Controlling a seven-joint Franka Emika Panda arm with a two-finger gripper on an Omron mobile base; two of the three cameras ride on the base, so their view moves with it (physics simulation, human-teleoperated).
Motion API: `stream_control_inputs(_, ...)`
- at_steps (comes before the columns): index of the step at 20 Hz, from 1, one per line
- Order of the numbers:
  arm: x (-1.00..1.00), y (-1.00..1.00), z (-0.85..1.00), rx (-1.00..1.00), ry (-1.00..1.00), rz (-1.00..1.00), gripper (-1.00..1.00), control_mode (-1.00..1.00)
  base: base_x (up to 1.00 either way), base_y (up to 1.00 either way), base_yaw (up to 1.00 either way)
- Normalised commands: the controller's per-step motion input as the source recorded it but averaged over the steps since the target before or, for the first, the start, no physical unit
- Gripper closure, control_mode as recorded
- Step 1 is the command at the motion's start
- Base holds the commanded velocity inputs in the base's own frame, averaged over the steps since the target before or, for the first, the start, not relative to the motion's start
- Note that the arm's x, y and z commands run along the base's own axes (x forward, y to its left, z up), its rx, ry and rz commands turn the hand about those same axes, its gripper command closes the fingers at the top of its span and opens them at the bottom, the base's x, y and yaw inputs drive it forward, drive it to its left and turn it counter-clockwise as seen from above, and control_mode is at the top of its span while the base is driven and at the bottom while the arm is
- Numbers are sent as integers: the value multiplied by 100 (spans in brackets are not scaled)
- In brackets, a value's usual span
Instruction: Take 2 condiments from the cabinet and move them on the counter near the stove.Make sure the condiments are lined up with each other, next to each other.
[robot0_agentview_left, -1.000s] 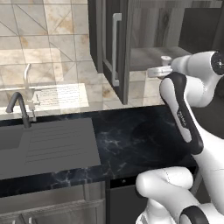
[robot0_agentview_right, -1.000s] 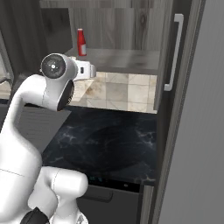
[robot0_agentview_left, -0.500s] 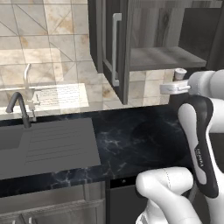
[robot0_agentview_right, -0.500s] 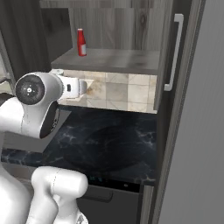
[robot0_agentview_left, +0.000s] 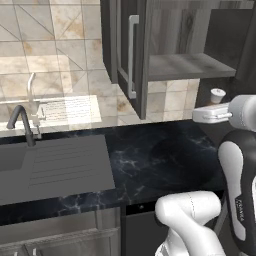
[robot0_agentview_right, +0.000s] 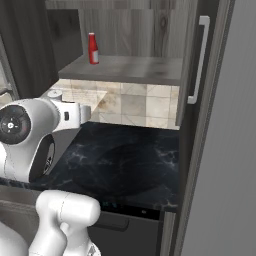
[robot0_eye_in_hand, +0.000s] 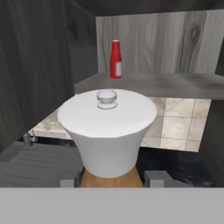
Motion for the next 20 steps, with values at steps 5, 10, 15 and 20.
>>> stream_control_inputs(5,-12,0,0,0,5,0,100,-100,0,0,0)
stream_control_inputs(10,0,0,0,0,2,0,100,-100,0,0,0)
stream_control_inputs(15,0,0,0,0,0,0,100,-100,0,0,0)
stream_control_inputs(20,0,0,0,0,0,0,100,-100,0,0,0)
